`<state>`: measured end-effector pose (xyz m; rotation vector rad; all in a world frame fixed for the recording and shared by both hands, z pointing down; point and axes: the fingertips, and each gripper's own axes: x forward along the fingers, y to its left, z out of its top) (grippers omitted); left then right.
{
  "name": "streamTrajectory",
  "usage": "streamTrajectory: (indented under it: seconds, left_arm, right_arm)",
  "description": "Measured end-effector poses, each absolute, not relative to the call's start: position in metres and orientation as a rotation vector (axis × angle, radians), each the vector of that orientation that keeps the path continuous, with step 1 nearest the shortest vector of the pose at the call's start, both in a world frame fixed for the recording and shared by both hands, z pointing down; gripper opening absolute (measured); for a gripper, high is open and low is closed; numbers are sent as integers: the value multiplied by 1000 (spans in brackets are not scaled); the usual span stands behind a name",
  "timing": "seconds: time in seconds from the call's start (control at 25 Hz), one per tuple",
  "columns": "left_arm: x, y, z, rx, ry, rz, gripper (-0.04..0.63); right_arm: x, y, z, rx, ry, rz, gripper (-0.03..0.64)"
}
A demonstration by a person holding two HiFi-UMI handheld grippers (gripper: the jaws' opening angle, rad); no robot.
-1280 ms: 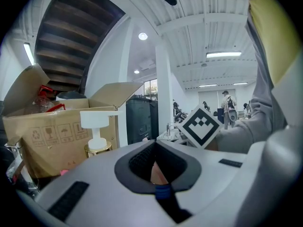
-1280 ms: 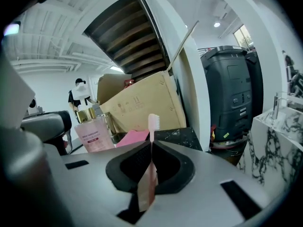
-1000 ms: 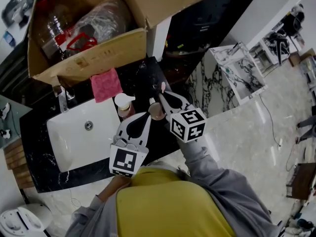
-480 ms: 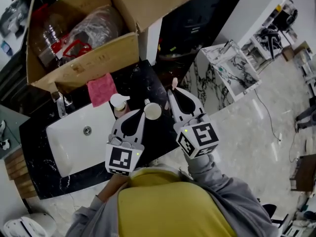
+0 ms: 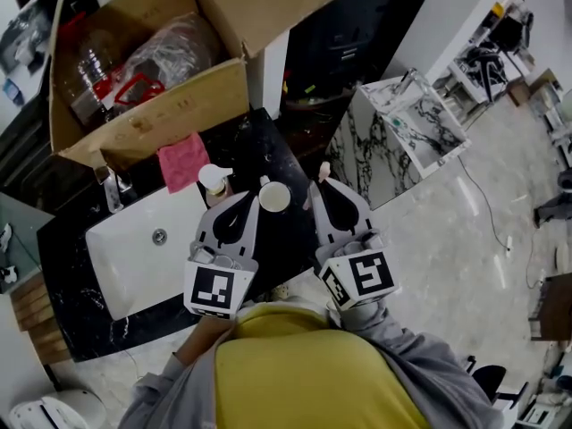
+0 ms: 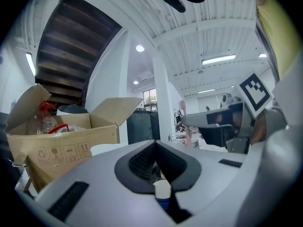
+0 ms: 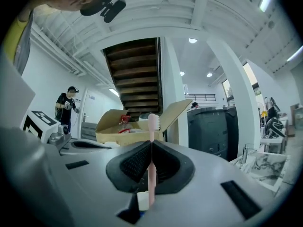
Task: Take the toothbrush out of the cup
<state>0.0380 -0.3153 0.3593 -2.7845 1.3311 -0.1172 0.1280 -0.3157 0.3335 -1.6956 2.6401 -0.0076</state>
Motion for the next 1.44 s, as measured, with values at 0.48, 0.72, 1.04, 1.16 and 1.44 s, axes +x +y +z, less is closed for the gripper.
streamTrajectory:
  seconds: [0.48,0.72,1.04,1.16,1.44]
  left_arm:
    - [28,-309,352,-2752,1352,-105,0]
    - [26,-310,352,-2743,1356,-100,0]
    - [30,-311,348,-2756,1359,-79,0]
    - [32,-311,347,-2748,1363,-70,0]
    - [37,-309,348,-2739,1383,-67,0]
  right_arm:
    - [124,-302,345,-1724,2646,-15,20]
    - [124,-303,343,-1710,2627,-47,20]
    - [127,-305,343,-1710,2619,-46,20]
    - [130,-305,342,-1706,2617,-45,20]
    - [135,-303,345,-1693,2624,-42,20]
